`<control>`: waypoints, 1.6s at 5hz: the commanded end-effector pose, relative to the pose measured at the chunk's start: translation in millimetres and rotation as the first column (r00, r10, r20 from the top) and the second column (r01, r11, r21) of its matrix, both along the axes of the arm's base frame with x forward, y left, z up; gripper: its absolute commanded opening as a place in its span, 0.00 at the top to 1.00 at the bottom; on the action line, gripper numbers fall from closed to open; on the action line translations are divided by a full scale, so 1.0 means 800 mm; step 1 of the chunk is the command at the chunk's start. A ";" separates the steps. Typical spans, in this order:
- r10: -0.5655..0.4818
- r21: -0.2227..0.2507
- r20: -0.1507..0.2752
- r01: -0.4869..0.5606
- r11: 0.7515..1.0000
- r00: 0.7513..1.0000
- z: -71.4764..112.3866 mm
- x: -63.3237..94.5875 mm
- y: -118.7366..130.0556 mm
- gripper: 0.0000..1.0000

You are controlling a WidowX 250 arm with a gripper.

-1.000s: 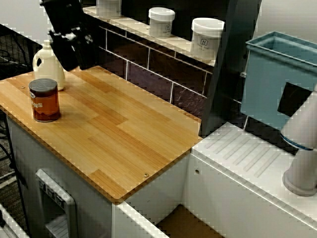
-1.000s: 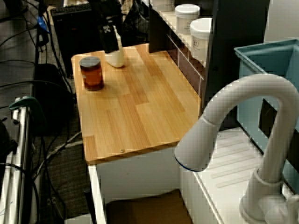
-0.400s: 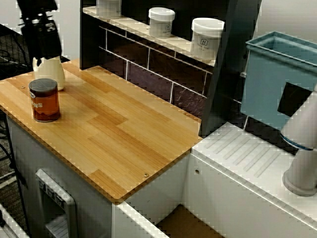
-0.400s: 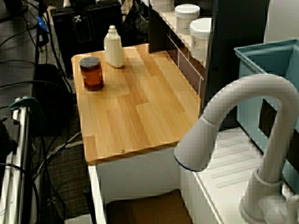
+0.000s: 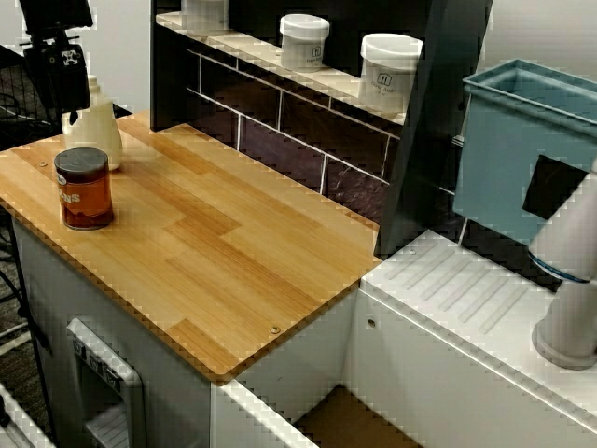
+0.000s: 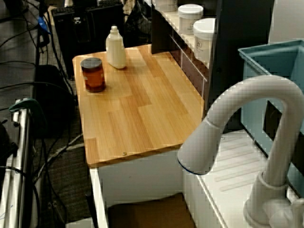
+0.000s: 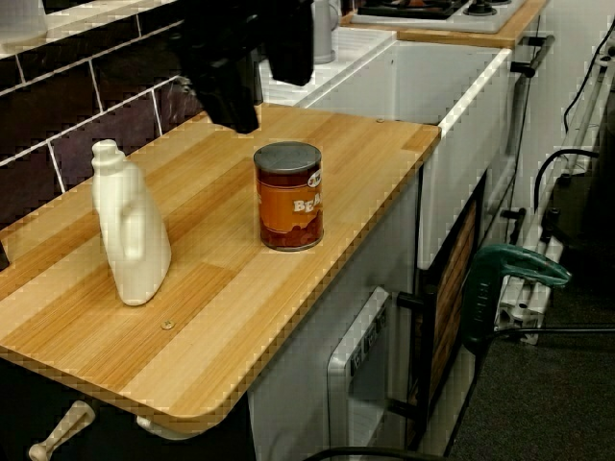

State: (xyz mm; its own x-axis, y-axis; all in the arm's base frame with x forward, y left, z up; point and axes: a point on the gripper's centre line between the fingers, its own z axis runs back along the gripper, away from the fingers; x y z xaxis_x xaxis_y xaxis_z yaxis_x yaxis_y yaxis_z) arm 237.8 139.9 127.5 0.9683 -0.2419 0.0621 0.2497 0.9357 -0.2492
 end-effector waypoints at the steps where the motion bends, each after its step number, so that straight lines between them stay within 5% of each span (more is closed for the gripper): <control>1: -0.154 0.094 -0.060 0.159 0.983 0.986 -0.001 0.003 0.020 0.00; 2: -0.143 0.088 -0.065 0.149 0.985 0.987 -0.003 0.005 0.024 0.00; 5: -0.168 0.122 0.097 0.156 0.980 0.981 0.007 0.025 0.014 0.00; 7: -0.351 0.122 0.186 0.333 0.935 0.918 0.006 0.046 0.021 0.00; 8: -0.416 0.129 0.189 0.397 0.909 0.890 0.014 0.058 0.033 0.00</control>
State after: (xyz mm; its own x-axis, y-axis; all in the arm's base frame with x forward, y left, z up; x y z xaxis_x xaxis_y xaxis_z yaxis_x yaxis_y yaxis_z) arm 279.4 159.6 121.8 0.7609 -0.6167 0.2017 0.6444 0.7547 -0.1234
